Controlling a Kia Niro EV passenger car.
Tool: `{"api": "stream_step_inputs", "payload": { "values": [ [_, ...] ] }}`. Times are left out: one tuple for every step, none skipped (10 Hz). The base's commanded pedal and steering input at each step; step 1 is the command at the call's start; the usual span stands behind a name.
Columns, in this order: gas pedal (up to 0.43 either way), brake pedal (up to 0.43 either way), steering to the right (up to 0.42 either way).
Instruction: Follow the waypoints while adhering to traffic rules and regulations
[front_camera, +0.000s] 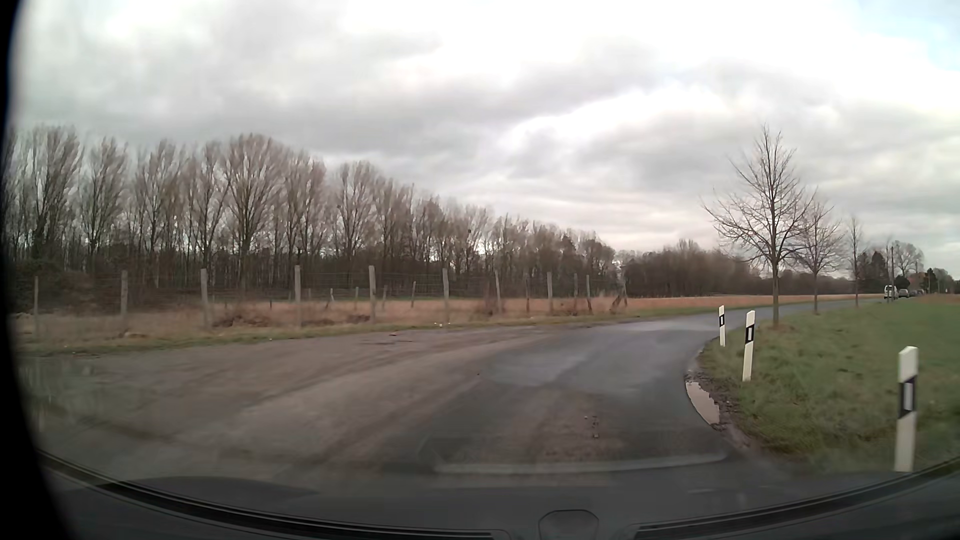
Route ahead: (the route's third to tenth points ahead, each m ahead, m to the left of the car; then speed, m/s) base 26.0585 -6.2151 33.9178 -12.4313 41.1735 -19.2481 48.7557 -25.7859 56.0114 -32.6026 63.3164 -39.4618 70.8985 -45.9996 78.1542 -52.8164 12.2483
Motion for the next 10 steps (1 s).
{"api": "stream_step_inputs", "payload": {
  "values": [
    [0.118,0.0,0.097],
    [0.118,0.0,0.101],
    [0.118,0.0,0.104],
    [0.118,0.0,0.108],
    [0.118,0.0,0.111],
    [0.118,0.0,0.111],
    [0.118,0.0,0.111],
    [0.118,0.0,0.11],
    [0.118,0.0,0.109],
    [0.118,0.0,0.108]
  ]
}}
